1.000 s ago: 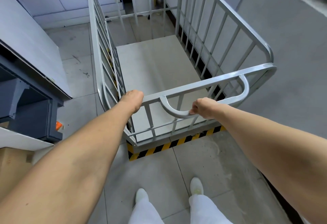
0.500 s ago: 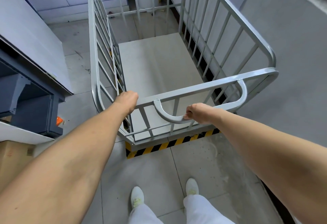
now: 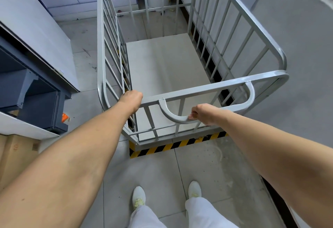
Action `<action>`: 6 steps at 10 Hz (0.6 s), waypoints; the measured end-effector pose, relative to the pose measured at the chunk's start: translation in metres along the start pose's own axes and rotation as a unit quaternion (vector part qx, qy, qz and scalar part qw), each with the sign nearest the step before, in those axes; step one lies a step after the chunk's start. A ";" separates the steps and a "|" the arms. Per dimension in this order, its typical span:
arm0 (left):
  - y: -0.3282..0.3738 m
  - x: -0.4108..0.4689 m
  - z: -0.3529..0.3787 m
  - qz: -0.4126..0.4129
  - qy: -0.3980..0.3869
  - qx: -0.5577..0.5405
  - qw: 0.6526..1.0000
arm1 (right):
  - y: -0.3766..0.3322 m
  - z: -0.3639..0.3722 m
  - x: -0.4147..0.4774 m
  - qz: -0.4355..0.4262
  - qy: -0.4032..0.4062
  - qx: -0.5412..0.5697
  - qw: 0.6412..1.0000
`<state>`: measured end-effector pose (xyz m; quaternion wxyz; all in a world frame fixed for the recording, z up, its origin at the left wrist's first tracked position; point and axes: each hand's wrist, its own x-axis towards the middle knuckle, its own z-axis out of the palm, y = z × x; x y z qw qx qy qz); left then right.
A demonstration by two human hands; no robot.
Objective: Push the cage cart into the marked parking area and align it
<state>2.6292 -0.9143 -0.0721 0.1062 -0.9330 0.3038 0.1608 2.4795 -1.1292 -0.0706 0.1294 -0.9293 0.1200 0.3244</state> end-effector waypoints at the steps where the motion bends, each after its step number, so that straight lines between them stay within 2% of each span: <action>1: -0.003 -0.001 0.007 -0.001 0.004 0.001 1.000 | -0.002 0.000 -0.001 0.001 0.013 0.032 0.999; 4: 0.004 -0.020 -0.004 -0.047 0.017 -0.015 0.999 | -0.001 0.004 -0.015 0.006 0.033 0.035 0.999; 5: 0.015 -0.028 -0.012 -0.053 0.044 -0.018 0.997 | 0.002 -0.001 -0.022 -0.007 0.064 0.007 0.998; 6: 0.033 -0.038 -0.023 -0.066 0.056 -0.075 0.993 | 0.005 -0.009 -0.026 -0.018 0.126 0.024 0.992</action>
